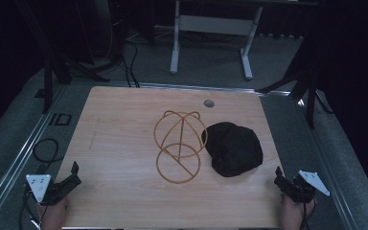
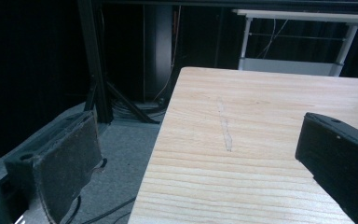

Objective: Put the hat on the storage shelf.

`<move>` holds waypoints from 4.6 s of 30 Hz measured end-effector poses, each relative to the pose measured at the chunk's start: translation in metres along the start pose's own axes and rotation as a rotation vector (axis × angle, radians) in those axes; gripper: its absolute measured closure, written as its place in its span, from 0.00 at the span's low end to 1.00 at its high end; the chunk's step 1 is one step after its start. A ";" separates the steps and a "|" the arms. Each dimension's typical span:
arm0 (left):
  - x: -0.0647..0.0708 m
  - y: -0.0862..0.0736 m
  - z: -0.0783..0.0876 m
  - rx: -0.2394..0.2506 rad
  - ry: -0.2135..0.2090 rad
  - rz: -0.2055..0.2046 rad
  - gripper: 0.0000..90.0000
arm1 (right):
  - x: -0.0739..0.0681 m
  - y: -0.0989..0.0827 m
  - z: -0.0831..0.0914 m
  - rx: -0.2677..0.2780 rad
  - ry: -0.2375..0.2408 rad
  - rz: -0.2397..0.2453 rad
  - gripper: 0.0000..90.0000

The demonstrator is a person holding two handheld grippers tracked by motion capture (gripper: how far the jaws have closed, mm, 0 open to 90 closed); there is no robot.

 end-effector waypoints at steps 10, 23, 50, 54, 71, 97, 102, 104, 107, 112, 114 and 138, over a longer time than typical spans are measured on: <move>-0.001 0.000 0.000 0.004 -0.007 0.009 0.01 | -0.003 0.005 -0.003 -0.028 0.063 0.014 0.15; -0.001 0.000 0.000 0.004 -0.007 0.012 0.01 | -0.039 0.056 0.015 -0.051 0.233 0.057 0.14; 0.000 0.000 0.000 0.005 -0.022 0.008 0.01 | -0.117 0.077 -0.024 -0.255 0.611 0.419 0.17; 0.000 0.000 -0.001 0.004 -0.022 0.008 0.01 | -0.118 0.071 -0.031 -0.281 0.595 0.434 0.26; 0.000 0.000 -0.001 0.001 -0.025 0.002 0.01 | -0.120 0.048 -0.044 -0.341 0.494 0.484 0.94; 0.000 0.000 0.000 0.004 -0.023 0.006 0.01 | -0.125 0.073 -0.012 -0.107 0.535 0.306 0.98; 0.000 0.000 0.000 0.005 -0.023 0.008 0.01 | -0.127 0.082 -0.003 -0.062 0.551 0.281 0.98; 0.000 0.000 0.000 0.006 -0.023 0.009 0.01 | -0.127 0.088 0.003 -0.032 0.553 0.265 0.98; 0.000 0.000 0.000 0.005 -0.023 0.009 0.01 | -0.128 0.095 0.009 0.003 0.552 0.249 0.98; 0.000 0.000 -0.001 0.004 -0.024 0.010 0.01 | -0.129 0.107 0.020 0.056 0.547 0.229 0.98; 0.000 0.000 -0.001 0.004 -0.025 0.008 0.01 | -0.130 0.112 0.025 0.076 0.541 0.228 0.98; 0.000 0.000 -0.001 -0.002 -0.032 0.008 0.01 | -0.154 0.193 0.083 0.226 0.555 0.230 0.98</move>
Point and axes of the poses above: each handheld gripper's, and its own axes: z roughly backward along the jaws, y roughly out of its top, x roughly to its right, the point moved 3 cm from there along -z, roughly forward along the jaws, and after that the axes turned 10 degrees about -z, right-handed, at the moved point
